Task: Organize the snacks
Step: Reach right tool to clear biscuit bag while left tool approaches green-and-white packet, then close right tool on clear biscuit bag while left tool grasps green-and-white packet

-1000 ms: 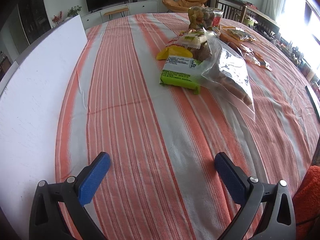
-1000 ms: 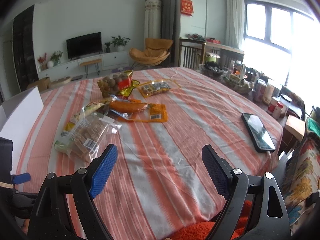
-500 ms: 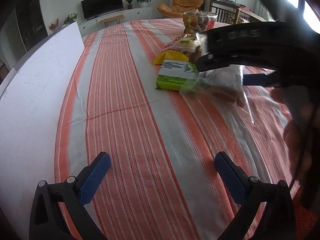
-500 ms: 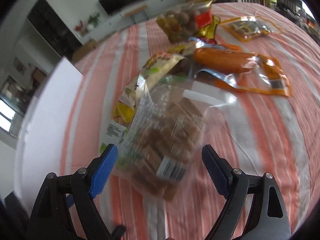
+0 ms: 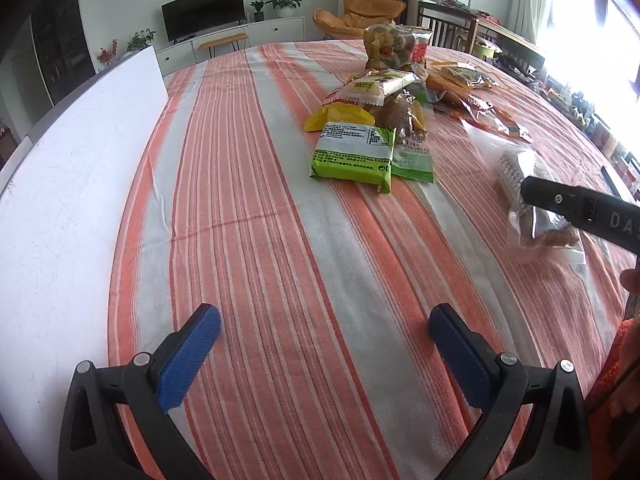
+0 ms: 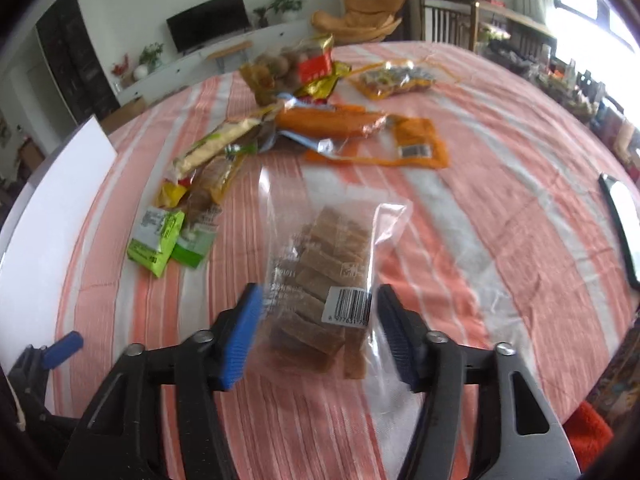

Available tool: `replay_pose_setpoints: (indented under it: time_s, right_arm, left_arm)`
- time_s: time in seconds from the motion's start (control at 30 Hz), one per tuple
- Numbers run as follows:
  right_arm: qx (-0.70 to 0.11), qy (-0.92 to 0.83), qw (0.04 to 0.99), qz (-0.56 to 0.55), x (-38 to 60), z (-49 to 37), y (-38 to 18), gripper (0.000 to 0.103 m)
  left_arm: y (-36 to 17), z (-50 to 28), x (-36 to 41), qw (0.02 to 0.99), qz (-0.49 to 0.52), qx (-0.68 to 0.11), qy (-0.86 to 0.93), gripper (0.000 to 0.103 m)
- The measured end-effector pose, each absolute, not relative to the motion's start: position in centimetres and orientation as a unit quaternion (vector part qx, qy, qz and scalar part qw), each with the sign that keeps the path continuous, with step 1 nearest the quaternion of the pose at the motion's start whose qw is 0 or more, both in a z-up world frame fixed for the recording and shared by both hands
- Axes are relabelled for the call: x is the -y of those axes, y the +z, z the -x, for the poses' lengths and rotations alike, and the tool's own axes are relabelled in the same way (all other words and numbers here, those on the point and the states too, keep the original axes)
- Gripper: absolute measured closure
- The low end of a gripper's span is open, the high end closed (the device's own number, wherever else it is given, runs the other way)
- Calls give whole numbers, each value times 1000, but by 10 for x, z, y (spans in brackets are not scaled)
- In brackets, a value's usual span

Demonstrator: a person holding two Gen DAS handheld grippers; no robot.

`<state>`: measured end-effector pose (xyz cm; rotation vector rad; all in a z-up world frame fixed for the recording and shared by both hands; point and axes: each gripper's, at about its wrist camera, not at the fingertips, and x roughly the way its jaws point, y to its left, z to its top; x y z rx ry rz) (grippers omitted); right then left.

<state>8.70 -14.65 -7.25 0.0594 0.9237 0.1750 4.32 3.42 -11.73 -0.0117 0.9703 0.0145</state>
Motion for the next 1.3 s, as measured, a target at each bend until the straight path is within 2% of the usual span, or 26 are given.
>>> replay_pose_setpoints:
  time_s: [0.23,0.53,0.63,0.83,0.97,1.1,1.13,1.17,1.2,1.23,1.3]
  right_arm:
    - [-474,85,876,-33,147,-100,-82,20]
    - [-476,86,875,-33,144,-97,-85,19]
    - [-476,85,875,-33,144,-97,-85,19]
    - [-476,84,875,-30,143,-98,-85,19]
    - [-476,85,875,-29,144,-98,-85,18]
    - [-476,84,875,-30,143,-98,-85,18]
    - [-476,84,875,-30,143,-98,-85,18]
    - [-476,84,875,-30,143,-98,-85,18]
    - [-476,84,875,-31,143,-98,-85,18]
    - [-476,85,875,-33,144,-98,-85,18]
    - [-475,89,874,-41,146,-98,-85,18]
  left_arm:
    - [-118,-39,-33,886,7,-463,9,0]
    - [-117,-44,-35,879,4,-477,-1,0]
    - [-113,-56,-39,866,13,-500,-10,0]
    - [-81,-91,-48,881,44,-471,-37,0]
    - [-90,-118,-37,874,0,-485,-30,2]
    - [-101,-140,-31,867,12,-497,-39,4]
    - [-105,-146,-30,866,17,-498,-42,8]
    - [-108,-152,-31,864,25,-500,-47,20]
    - [-107,-154,-31,868,23,-494,-43,25]
    - [-104,-155,-31,874,19,-484,-44,52]
    - [-100,-156,-35,872,32,-486,-47,53]
